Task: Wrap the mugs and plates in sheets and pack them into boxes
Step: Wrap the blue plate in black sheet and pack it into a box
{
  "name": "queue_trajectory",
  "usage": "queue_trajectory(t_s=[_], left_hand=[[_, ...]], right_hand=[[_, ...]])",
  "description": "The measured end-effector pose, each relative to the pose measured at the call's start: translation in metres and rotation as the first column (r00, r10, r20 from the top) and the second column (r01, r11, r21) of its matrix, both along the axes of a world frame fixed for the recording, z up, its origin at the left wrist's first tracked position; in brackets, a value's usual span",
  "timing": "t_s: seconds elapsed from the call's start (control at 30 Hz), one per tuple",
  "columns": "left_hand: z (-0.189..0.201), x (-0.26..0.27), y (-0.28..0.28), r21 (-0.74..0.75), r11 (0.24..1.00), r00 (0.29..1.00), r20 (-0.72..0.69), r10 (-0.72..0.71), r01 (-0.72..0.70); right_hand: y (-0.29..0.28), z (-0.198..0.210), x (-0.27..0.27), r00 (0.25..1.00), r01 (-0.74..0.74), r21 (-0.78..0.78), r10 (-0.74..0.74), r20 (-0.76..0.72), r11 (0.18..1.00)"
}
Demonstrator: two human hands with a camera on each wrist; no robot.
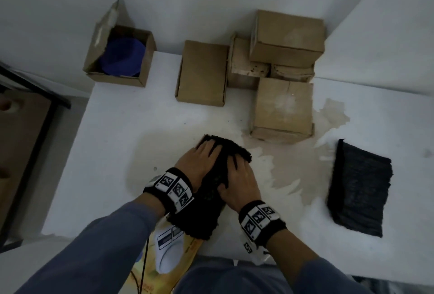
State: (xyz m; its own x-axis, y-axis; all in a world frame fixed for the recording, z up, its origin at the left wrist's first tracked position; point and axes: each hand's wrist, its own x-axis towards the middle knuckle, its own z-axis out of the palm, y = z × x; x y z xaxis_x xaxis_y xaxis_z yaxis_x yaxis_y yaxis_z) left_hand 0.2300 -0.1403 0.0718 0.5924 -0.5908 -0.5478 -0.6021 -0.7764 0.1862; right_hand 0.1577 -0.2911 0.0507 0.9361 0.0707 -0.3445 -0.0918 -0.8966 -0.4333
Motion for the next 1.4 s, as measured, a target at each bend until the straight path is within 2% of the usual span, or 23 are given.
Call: queue_trajectory(t_s=[0.07, 0.17, 0.23, 0.37, 0.47, 0.63, 0.73, 0.9, 1.07, 1.23, 1.4], left_hand=[[0.002, 0.005, -0.004, 0.066, 0.997, 1.0, 0.003, -0.028, 0.028], [0.002, 0.011, -0.004, 0.148, 0.984, 0.994, 0.016, -0.106, 0.102], [-0.001, 0.012, -0.003, 0.204, 0.968, 0.988, 0.016, -0.154, 0.148], [-0.01, 0.011, -0.005, 0.256, 0.957, 0.986, 0.055, -0.156, 0.137], [-0.013, 0.01, -0.01, 0.257, 0.963, 0.993, 0.05, -0.103, 0.087], [-0.013, 0.011, -0.012, 0.242, 0.967, 0.994, 0.063, -0.093, 0.075], [-0.011, 0.012, -0.011, 0.244, 0.966, 0.993, 0.062, -0.102, 0.084], [-0.008, 0.012, -0.009, 0.225, 0.97, 0.992, 0.068, -0.106, 0.088], [-0.004, 0.013, -0.003, 0.214, 0.971, 0.99, 0.056, -0.126, 0.112], [-0.004, 0.011, -0.005, 0.207, 0.972, 0.988, 0.077, -0.133, 0.114], [-0.005, 0.008, 0.001, 0.19, 0.974, 0.983, 0.111, -0.144, 0.121]], right_hand=[[0.005, -0.002, 0.002, 0.999, 0.019, 0.003, -0.019, -0.046, 1.0], [0.011, -0.002, 0.005, 0.99, -0.036, -0.078, 0.025, -0.137, 0.996], [0.012, 0.001, 0.012, 0.987, -0.014, -0.12, -0.005, -0.159, 0.993], [0.012, 0.004, 0.032, 0.983, -0.005, -0.222, -0.036, -0.182, 0.975], [0.012, 0.009, 0.039, 0.982, -0.009, -0.251, -0.039, -0.185, 0.968], [0.004, 0.011, 0.03, 0.997, 0.051, -0.207, -0.062, -0.044, 0.977], [0.008, 0.001, 0.026, 0.995, 0.02, -0.168, -0.036, -0.096, 0.986], [0.018, -0.002, 0.033, 0.985, 0.04, -0.307, -0.089, -0.147, 0.951], [0.023, -0.001, 0.043, 0.972, 0.088, -0.332, -0.153, -0.176, 0.939], [0.011, 0.008, 0.048, 0.955, 0.102, -0.29, -0.175, -0.239, 0.952], [0.006, 0.013, 0.051, 0.938, 0.187, -0.219, -0.24, -0.25, 0.958]])
